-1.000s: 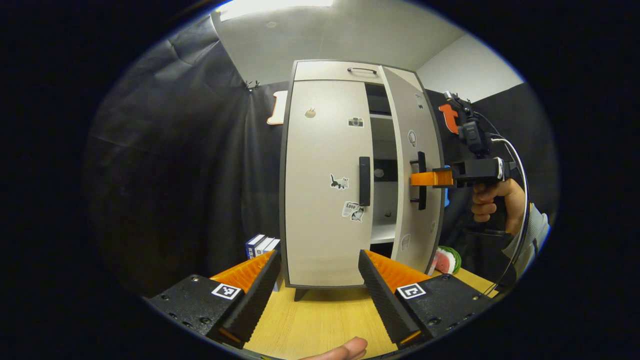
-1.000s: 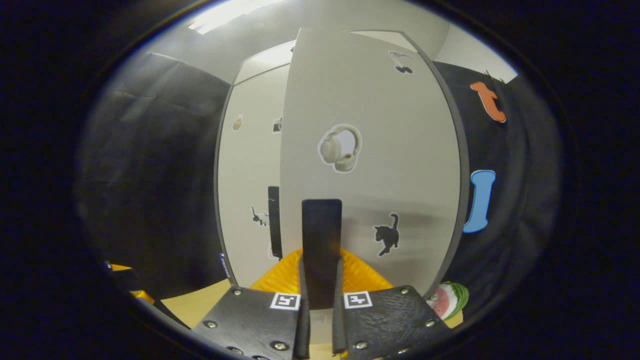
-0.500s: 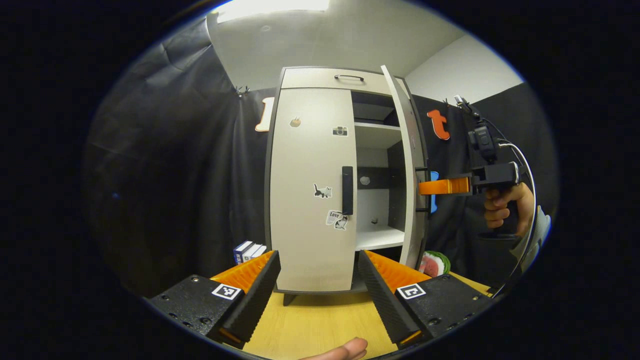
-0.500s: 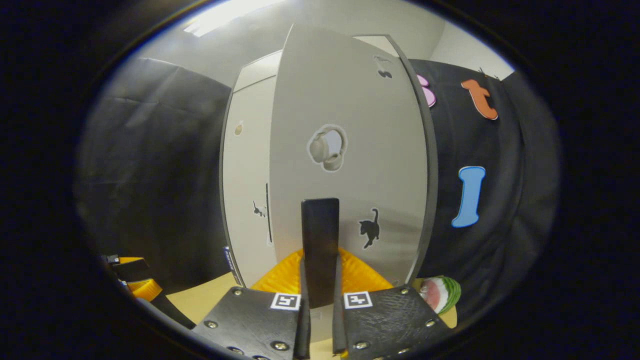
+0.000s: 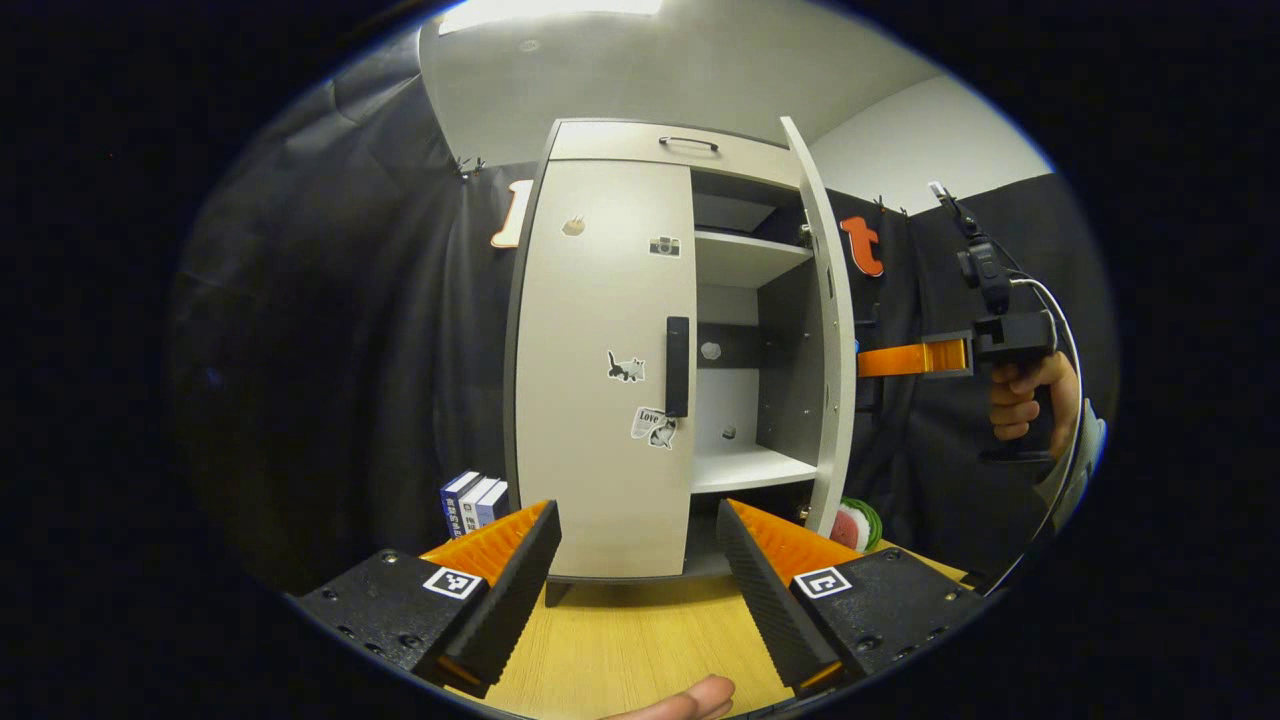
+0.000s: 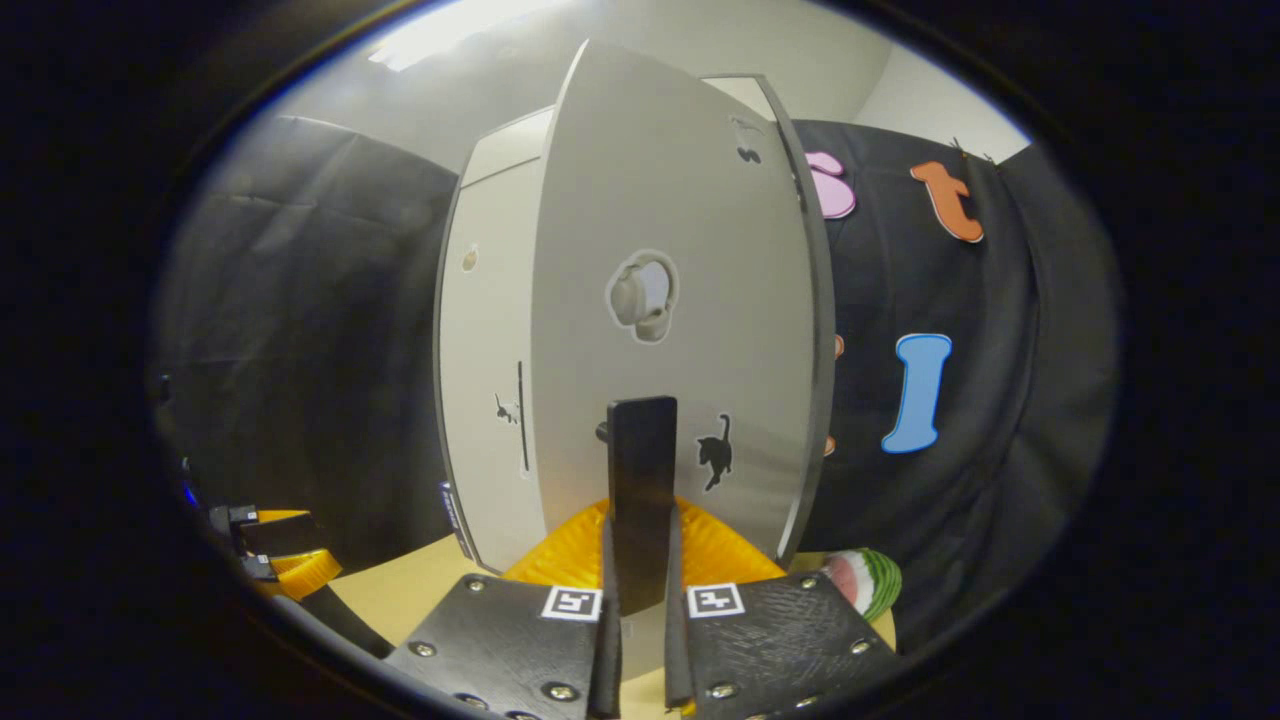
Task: Open the right door of the double-door shoe cabinet with the right hand, and open the left door with the left hand.
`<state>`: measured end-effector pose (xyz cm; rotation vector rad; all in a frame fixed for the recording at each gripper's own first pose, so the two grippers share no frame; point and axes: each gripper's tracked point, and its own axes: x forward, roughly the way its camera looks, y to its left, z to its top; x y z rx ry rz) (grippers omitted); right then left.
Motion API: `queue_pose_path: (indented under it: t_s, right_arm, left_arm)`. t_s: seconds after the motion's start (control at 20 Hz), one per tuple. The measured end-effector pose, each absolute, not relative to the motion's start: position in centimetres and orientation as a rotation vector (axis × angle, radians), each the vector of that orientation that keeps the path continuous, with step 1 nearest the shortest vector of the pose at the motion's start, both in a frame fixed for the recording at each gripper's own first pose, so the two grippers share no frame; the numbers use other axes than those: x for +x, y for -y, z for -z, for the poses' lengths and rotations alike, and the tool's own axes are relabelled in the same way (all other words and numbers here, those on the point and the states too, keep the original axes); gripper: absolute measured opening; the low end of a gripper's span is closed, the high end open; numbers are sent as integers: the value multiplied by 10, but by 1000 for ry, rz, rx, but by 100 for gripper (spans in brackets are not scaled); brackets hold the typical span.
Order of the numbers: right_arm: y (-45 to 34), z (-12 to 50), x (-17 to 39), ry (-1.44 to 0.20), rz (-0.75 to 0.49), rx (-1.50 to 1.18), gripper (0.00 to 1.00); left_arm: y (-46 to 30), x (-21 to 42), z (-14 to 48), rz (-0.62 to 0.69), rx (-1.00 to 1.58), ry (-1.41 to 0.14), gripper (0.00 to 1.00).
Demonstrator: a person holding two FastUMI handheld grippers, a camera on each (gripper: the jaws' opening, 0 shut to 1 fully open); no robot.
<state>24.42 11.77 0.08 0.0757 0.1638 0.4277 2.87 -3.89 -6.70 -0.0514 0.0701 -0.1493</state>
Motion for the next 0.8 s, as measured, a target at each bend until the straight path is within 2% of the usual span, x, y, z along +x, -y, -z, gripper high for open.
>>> queue_pose_path:
  t_s: [0.6, 0.8]
  right_arm:
    - [-94, 2, 240, -180, -356, 68, 16]
    - [-75, 6, 246, -186, -276, 46, 16]
  left_arm:
    - [40, 32, 75, 162, -43, -70, 98]
    - [47, 28, 79, 187, -71, -76, 98]
